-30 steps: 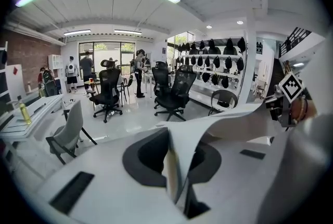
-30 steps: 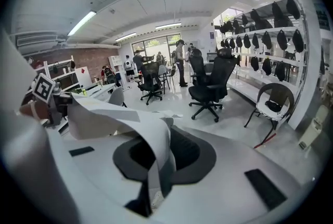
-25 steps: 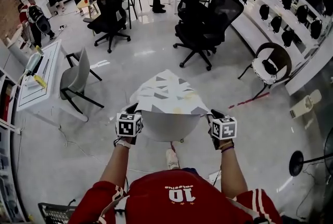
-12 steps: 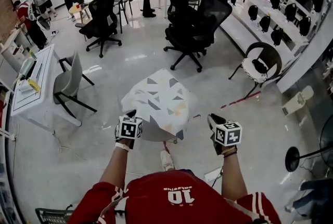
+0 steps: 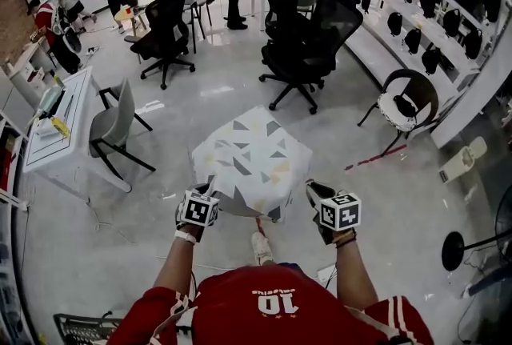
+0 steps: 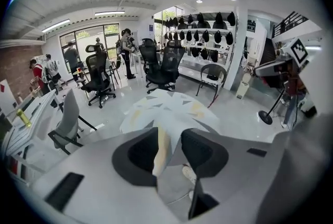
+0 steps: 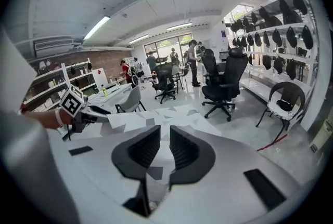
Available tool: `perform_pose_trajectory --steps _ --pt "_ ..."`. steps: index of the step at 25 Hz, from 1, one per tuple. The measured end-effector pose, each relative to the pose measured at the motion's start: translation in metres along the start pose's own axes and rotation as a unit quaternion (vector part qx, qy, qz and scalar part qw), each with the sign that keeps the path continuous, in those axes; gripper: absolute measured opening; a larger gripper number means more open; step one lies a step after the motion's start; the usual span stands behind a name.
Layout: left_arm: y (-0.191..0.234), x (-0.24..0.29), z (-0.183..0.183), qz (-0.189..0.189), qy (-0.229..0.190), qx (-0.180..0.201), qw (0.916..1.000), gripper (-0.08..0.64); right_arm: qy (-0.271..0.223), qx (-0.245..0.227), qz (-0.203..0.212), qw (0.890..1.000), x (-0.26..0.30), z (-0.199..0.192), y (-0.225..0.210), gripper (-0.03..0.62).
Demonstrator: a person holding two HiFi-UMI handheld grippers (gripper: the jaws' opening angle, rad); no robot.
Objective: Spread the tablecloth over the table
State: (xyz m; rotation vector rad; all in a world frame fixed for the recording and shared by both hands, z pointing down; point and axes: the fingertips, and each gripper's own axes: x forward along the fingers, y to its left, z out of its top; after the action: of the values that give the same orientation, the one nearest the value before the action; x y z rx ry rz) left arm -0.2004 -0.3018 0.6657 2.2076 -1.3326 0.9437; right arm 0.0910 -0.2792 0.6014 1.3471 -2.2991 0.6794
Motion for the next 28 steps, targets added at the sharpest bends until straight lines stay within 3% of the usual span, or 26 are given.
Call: perform_pose_trajectory --steps 5,11,15,20,25,28 --pt "-0.002 -0.022 -0.053 -0.004 0.008 -0.060 0.9981 0.144 0.002 -0.011 0.024 1.000 0.006 -0.003 0.022 0.064" --pt "0.014 -0.035 -0.051 0.016 -0.014 -0.077 0.9968 0.144 0.005 -0.007 0.024 1.000 0.009 -0.007 0.019 0.064" --pt "0.018 -0.049 -0.024 0.023 -0.051 -0.083 0.9950 0.144 -0.005 -0.008 0.020 1.000 0.001 0.001 0.019 0.064" --pt "0.008 -0.068 0.036 0.008 -0.117 -0.071 0.9906 0.143 -0.039 -0.008 0.003 0.999 -0.015 0.026 0.014 0.064" --pt "0.002 -0.095 0.100 -0.012 -0.235 -0.079 0.9688 0.143 -0.104 -0.017 -0.005 0.994 -0.038 0.065 0.013 0.064" --pt "-0.002 -0.108 0.126 -0.019 -0.275 -0.072 0.9587 0.141 -0.137 -0.029 -0.015 0.990 -0.050 0.086 0.015 0.064"
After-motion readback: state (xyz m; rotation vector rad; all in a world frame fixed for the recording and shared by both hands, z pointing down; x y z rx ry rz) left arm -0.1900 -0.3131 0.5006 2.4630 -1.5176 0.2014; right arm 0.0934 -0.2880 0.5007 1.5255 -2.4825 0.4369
